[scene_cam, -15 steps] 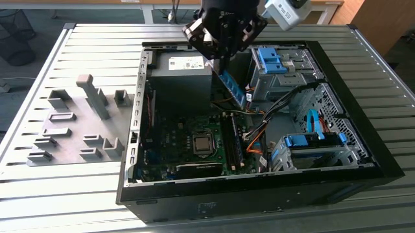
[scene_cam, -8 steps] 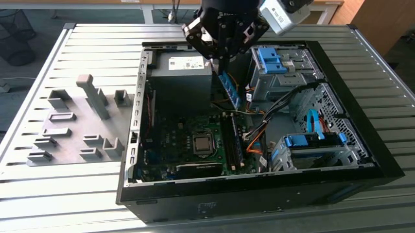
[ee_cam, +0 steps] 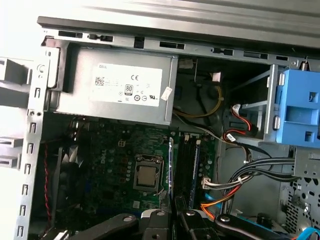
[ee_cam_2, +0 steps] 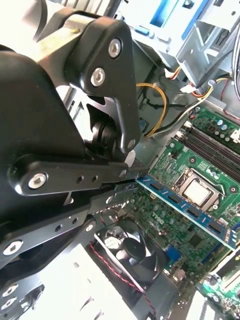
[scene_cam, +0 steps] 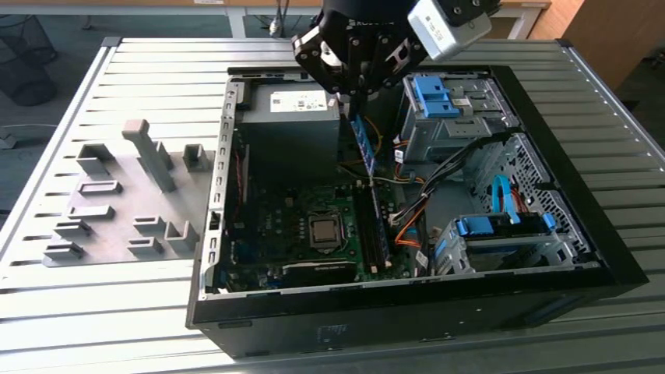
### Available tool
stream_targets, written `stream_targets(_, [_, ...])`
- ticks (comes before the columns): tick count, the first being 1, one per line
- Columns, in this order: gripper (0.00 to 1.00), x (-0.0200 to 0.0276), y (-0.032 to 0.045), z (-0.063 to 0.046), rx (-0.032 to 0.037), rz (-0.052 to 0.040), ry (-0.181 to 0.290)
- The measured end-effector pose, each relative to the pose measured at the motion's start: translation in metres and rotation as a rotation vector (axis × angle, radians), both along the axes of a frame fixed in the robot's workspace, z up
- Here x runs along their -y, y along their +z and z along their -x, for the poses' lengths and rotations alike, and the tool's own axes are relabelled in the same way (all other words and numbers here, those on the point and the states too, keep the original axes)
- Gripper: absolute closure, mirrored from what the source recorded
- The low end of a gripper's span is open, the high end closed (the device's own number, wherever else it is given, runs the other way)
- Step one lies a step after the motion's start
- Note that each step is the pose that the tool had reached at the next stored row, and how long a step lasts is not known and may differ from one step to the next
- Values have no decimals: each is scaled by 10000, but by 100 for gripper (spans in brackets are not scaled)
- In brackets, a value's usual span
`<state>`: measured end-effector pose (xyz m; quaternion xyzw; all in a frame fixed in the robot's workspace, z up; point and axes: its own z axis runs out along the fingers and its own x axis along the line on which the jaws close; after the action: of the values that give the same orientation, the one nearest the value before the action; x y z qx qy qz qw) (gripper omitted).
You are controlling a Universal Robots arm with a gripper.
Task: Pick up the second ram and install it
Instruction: 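Insert the second ram into the second slot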
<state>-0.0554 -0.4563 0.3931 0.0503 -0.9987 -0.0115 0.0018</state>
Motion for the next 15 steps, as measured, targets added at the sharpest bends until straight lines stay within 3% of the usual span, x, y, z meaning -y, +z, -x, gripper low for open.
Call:
stream_targets(7, [86,-1,-2,-8,1,10,-70])
stream_targets(9, [86,-4,-3,-14,-1,58,-212])
stream_targets(15, [86,-7,-30,-32,-2,67,-541])
